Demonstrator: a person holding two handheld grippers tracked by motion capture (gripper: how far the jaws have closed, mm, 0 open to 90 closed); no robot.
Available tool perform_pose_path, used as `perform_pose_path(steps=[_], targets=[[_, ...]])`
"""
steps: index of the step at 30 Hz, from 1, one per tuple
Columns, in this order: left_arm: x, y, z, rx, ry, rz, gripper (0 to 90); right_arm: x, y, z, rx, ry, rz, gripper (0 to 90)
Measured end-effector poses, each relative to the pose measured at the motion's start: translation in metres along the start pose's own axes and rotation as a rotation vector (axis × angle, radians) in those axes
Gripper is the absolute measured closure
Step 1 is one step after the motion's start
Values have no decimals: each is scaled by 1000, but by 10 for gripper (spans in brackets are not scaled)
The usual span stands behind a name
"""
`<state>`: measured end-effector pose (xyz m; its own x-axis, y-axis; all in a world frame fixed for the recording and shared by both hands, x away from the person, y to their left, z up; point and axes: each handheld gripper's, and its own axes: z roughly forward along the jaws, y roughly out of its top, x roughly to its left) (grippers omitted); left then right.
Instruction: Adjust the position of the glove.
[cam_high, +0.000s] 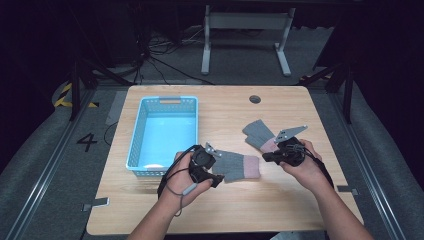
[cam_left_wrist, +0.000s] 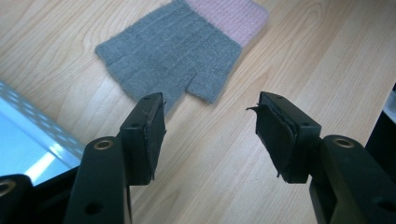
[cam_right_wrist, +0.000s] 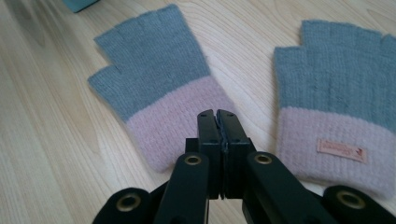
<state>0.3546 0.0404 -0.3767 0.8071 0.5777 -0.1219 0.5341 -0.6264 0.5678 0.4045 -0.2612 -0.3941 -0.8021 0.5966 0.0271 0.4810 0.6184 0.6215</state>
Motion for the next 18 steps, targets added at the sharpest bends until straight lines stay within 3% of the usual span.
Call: perform_pose_path(steps=[7,13,18], targets=[[1,0,-4,-12,1,-9,424,8,10,6,-15,27,-4,850],[2,0,-7,-21,-3,-12,423,17,23,21,-46,57,-34,667],[3,-1,-8,-21,-8,-14,423,24,27,33,-33,58,-61,628]])
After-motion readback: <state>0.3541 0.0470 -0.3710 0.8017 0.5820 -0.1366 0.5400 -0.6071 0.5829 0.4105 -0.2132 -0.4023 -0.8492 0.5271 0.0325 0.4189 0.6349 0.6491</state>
